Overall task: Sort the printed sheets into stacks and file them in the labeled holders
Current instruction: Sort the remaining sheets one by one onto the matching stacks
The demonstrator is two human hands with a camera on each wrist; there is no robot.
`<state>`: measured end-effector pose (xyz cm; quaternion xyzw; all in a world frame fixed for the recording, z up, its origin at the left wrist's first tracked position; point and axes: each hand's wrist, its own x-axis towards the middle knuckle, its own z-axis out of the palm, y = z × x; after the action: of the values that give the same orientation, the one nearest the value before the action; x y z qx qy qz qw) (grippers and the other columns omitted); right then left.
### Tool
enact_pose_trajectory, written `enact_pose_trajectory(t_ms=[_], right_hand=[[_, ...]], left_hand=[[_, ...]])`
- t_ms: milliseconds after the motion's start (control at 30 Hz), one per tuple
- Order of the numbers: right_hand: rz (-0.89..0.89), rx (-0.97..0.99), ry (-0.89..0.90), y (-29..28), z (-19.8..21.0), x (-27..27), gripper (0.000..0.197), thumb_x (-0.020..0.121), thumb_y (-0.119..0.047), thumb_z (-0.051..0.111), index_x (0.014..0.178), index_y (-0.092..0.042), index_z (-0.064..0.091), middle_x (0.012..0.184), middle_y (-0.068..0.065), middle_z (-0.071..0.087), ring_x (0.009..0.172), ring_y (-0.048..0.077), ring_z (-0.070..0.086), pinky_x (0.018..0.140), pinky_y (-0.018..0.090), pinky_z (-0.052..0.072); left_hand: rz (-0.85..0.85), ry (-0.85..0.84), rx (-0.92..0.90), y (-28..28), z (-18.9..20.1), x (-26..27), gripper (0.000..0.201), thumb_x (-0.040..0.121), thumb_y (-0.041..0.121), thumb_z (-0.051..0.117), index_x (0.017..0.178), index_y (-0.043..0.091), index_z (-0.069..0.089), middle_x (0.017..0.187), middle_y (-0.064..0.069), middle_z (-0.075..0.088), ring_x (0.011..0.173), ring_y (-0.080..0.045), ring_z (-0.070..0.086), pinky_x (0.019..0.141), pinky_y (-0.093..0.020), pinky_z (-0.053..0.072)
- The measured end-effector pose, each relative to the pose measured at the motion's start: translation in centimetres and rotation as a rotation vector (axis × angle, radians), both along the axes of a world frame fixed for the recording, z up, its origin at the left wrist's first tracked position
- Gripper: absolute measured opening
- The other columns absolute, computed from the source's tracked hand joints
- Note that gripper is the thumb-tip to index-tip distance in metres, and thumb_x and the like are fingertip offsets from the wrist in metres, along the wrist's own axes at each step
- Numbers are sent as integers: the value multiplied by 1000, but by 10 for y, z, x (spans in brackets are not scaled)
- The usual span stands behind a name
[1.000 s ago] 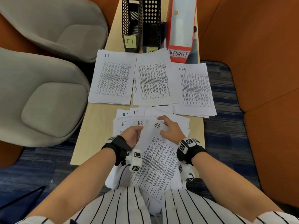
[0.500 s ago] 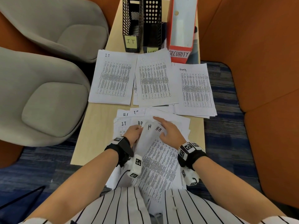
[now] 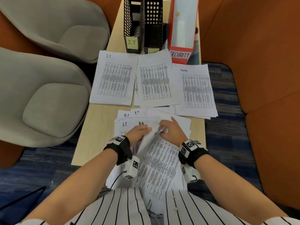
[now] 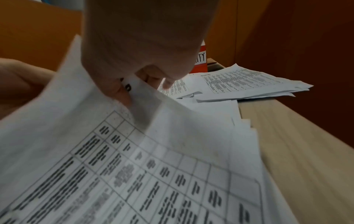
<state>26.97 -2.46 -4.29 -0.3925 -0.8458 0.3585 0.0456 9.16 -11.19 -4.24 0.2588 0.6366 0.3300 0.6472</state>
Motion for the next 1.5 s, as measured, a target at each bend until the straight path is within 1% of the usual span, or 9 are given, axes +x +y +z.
enact_pose_trajectory(t_ms=[100,233,400,567,700,933,1100,1333,1500], right_hand=[[11,-95,-128,5,9,-2,33,78,-8,56,110,-15,52,76,3,61,68,26,55,79,34,44],[43,-193,-340,12,3,8,48,77,-11,58,124,-21,53,92,0,62,87,20,58,88,34,40],[86,-296,-375,10,-5,12,19,78,-4,55,70,-22,56,74,-5,57,81,22,58,67,26,40],[25,-330,-303,12,-13,16,35,76,-12,58,110,-8,66,109,8,66,95,21,58,81,25,40],[37,-194,-257,14,-11,10,16,71,-24,44,66,-16,57,62,-5,56,63,20,53,62,29,43],[192,-180,-338,12,-6,9,5,84,-8,51,81,-8,55,82,13,63,74,29,59,74,37,49],[214,-207,-367,14,-4,8,16,82,-8,51,93,-2,61,88,16,66,81,33,62,80,42,51],[218,-224,-361,16,-7,12,18,81,-8,53,65,-14,49,70,8,57,67,26,50,65,34,40],[178,-191,-363,23,-8,19,14,86,-9,52,82,-3,63,86,13,67,78,26,59,71,33,43]], left_hand=[[265,169,-45,7,-10,-14,29,94,31,46,99,11,68,102,-7,67,97,-24,61,88,-33,46],[73,615,-33,1,-25,-38,28,95,10,43,115,7,63,124,-8,60,117,-25,54,97,-26,37],[-73,679,6,-8,-32,-44,25,84,0,55,105,9,65,100,-5,60,94,-21,57,79,-21,39],[-98,632,66,-13,-27,-35,22,84,9,62,103,17,54,73,3,50,67,-16,48,60,-24,36],[-227,307,-107,-5,-17,-29,34,90,25,52,113,2,63,100,-10,65,84,-20,58,76,-27,44],[-93,629,-38,17,-22,-29,30,99,19,37,112,5,60,116,-14,64,108,-30,58,87,-32,44],[-234,884,-306,28,-19,-20,58,89,13,57,137,0,27,140,-22,32,122,-38,46,99,-41,42],[-135,848,93,13,-18,-12,9,90,5,46,82,7,49,78,-9,59,82,-31,60,66,-32,42],[-42,828,199,-4,-16,-29,37,92,6,47,126,16,59,112,-9,69,104,-25,63,92,-30,48]])
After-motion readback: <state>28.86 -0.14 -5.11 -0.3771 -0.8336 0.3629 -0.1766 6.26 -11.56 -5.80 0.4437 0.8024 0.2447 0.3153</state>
